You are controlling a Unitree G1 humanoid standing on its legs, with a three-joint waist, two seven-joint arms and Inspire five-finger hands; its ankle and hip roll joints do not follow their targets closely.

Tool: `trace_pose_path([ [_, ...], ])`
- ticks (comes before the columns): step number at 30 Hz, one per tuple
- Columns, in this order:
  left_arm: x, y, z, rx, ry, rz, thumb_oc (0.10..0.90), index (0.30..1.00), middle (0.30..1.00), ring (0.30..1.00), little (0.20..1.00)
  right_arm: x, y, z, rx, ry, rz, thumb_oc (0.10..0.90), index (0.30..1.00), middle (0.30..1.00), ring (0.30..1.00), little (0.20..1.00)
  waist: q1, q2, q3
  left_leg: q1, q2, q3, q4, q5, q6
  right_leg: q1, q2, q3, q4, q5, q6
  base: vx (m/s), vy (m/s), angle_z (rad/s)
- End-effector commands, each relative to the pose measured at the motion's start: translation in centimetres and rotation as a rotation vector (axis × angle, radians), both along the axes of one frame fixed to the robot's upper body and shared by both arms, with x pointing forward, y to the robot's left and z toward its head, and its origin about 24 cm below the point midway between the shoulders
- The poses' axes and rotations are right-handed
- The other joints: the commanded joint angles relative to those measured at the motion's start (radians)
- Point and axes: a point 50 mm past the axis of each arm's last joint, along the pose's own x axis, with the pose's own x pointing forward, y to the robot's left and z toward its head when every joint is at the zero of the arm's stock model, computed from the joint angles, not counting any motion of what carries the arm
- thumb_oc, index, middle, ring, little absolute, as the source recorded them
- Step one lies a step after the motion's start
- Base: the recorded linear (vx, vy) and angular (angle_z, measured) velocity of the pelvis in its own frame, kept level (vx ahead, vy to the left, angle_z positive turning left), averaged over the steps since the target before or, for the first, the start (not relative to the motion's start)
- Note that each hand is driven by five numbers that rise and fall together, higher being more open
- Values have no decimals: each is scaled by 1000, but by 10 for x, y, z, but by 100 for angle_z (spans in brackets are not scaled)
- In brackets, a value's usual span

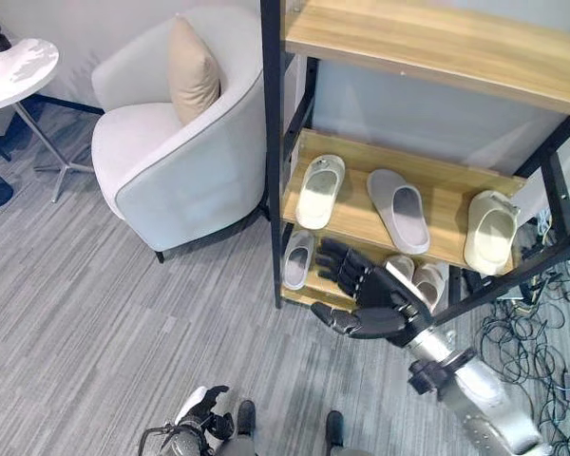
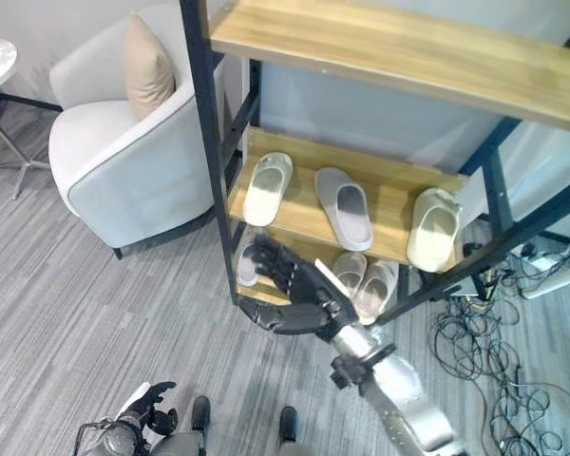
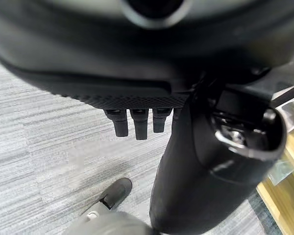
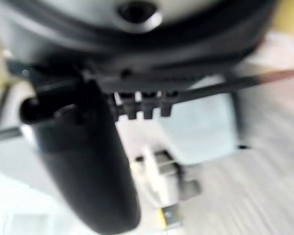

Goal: Arrange the slippers neatly on the shoe rack.

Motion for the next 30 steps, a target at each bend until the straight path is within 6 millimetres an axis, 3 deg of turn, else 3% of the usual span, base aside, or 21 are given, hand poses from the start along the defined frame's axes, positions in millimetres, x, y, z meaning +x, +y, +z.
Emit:
trace_pose_path([
  [1, -4, -4, -3, -38, 12, 21, 800, 900, 900, 900, 900, 4, -20, 53, -26, -331, -175, 800, 900, 900, 900, 900, 10, -9, -21, -52, 1, -3, 136, -156, 26, 2, -59, 4, 79, -100, 64, 80, 9, 1],
  [2, -6, -3, -3, -47, 13, 41, 800, 900, 900, 900, 900, 8, -31, 59, -74, -389, -295, 800, 900, 900, 900, 900, 8, -8, -27, -48, 1, -5, 134, -156, 27, 3, -59, 4, 78, -100, 64, 81, 9, 0],
  [3, -5, -3, -3, -47, 13, 41, 800, 900, 900, 900, 900, 7, -31, 59, -76, -390, -298, 800, 900, 900, 900, 900, 9, -9, -26, -47, 1, -5, 134, -157, 27, 4, -59, 4, 78, -101, 64, 77, 17, 1],
  [4, -8, -4, -4, -55, 12, 60, 800, 900, 900, 900, 900, 13, -54, 64, -169, -471, -525, 800, 900, 900, 900, 900, 14, -7, -33, -42, -2, -8, 132, -161, 31, 9, -58, 0, 77, -103, 62, 68, 13, 2],
  [5, -9, -5, -4, -56, 14, 60, 800, 900, 900, 900, 900, 14, -63, 64, -191, -489, -616, 800, 900, 900, 900, 900, 19, -7, -34, -40, -3, -10, 130, -164, 32, 12, -57, -1, 76, -104, 62, 92, 14, 2],
  [9, -15, -8, -7, -43, 53, 8, 800, 900, 900, 900, 900, 30, -92, 61, -196, -486, -880, 800, 900, 900, 900, 900, 47, -9, -44, -37, -9, -30, 126, -170, 36, 20, -54, -11, 69, -108, 59, 64, -8, 5],
  [10, -16, -7, -8, -31, 62, 10, 800, 900, 900, 900, 900, 39, -93, 60, -111, -462, -910, 800, 900, 900, 900, 900, 59, -12, -43, -39, -9, -37, 128, -172, 36, 23, -53, -14, 63, -108, 57, 45, -10, 7],
  [13, -20, -5, -10, -41, 88, 38, 800, 900, 900, 900, 900, 44, -91, 62, 14, -443, -875, 800, 900, 900, 900, 900, 68, -18, -42, -38, -9, -42, 129, -173, 35, 27, -51, -18, 56, -108, 55, 47, -14, 6],
  [20, -43, 2, -17, -22, 191, 66, 800, 900, 900, 900, 900, 66, -105, 62, 31, -379, -939, 800, 900, 900, 900, 900, 101, -32, -52, -26, -6, -47, 120, -174, 30, 48, -46, -23, 31, -106, 49, 60, -6, 4],
  [24, -45, 2, -18, -27, 203, 88, 800, 900, 900, 900, 900, 80, -132, 53, 24, -277, -1066, 800, 900, 900, 900, 900, 114, -37, -53, -20, -5, -50, 112, -171, 26, 57, -44, -30, 17, -103, 47, 44, -6, 2],
  [30, -50, 2, -19, -33, 220, 97, 800, 900, 900, 900, 900, 72, -177, 48, 30, -194, -1241, 800, 900, 900, 900, 900, 119, -39, -52, -27, -5, -61, 99, -165, 21, 54, -41, -42, 10, -105, 47, 22, -9, 4],
])
